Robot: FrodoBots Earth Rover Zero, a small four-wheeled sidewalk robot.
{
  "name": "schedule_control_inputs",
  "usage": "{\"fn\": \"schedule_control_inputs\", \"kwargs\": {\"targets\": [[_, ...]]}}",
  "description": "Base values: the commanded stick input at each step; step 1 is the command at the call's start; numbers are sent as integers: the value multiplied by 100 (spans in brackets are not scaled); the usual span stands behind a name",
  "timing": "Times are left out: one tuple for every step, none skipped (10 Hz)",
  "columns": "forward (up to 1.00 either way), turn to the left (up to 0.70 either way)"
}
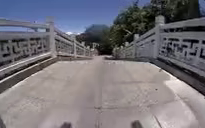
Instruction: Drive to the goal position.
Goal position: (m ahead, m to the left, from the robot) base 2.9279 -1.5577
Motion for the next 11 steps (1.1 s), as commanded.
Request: {"fn": "schedule_control_inputs", "kwargs": {"targets": [[70,0],[70,0],[70,0],[70,0],[70,0],[70,0],[70,0],[70,0],[70,0],[70,0],[70,0]]}}
